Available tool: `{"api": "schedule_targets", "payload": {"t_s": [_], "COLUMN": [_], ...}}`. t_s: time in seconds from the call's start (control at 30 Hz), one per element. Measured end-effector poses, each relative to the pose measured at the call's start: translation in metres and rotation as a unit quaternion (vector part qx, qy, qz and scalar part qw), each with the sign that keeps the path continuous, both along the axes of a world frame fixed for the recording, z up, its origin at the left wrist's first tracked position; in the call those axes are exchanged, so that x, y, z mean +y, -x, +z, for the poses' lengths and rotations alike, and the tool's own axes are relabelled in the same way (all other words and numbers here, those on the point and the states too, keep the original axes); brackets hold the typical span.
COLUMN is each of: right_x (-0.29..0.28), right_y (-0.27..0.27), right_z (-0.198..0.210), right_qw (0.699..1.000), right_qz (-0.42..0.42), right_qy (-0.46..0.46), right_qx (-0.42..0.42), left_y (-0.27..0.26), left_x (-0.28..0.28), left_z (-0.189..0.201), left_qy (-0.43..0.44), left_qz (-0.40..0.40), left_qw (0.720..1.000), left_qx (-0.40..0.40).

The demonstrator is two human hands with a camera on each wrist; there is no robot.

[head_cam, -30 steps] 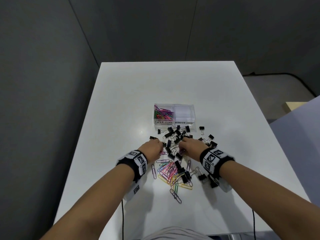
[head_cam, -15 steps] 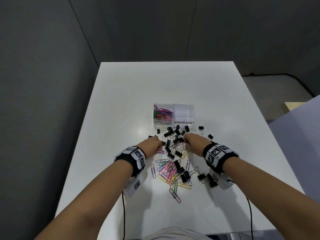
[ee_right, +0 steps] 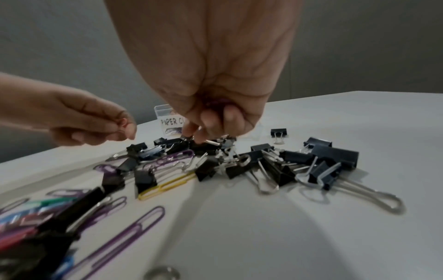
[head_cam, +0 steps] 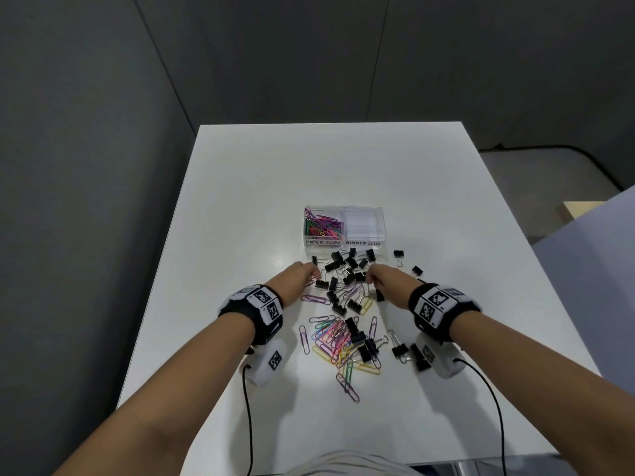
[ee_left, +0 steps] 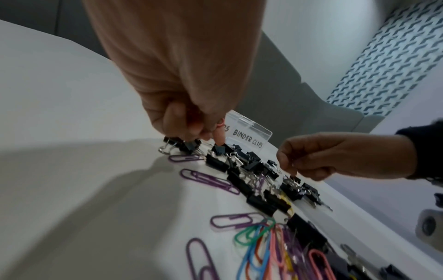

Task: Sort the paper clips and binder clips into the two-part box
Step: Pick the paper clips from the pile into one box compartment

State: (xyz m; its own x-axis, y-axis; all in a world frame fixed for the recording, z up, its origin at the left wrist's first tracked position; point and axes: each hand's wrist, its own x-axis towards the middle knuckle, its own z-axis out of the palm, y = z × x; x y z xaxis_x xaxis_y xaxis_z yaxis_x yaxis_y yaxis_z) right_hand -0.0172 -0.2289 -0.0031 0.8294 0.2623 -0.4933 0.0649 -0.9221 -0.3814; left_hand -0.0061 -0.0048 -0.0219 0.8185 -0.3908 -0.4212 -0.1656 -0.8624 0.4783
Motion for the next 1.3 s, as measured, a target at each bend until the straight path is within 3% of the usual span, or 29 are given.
{"api": "schedule_targets", "payload": {"t_s": [0.17,0.43,0.53,0.73,0.97,1.13,1.3], "right_x": [0.013,0.032,0.031,0.013,-0.021,-0.022,-0.015], "right_y": [0.006,0.005,0.003,0.005,0.020,0.030,0.034], "right_z": [-0.005,-0.011,-0.012,-0.001,0.000,-0.004,-0.005], "right_qw": [0.993,0.984,0.985,0.997,0.997,0.984,0.968], "right_qz": [0.088,0.124,0.130,0.062,0.070,0.163,0.231], "right_qy": [0.061,0.102,0.090,0.039,0.034,0.067,0.093], "right_qx": [-0.046,-0.075,-0.067,-0.026,0.012,-0.025,-0.033], "left_y": [0.010,0.012,0.014,0.016,0.022,0.027,0.042], "left_x": [-0.006,-0.009,-0.010,-0.005,0.004,0.005,-0.003], "left_z": [0.005,-0.002,-0.004,-0.008,-0.006,0.002,0.009], "left_qy": [-0.067,-0.127,-0.136,-0.098,-0.068,-0.036,-0.078], "left_qz": [-0.053,-0.117,-0.116,-0.097,-0.054,-0.026,-0.079], "left_qw": [0.996,0.983,0.982,0.989,0.996,0.999,0.994], "left_qx": [-0.023,-0.060,-0.066,-0.057,-0.012,0.031,0.015]}}
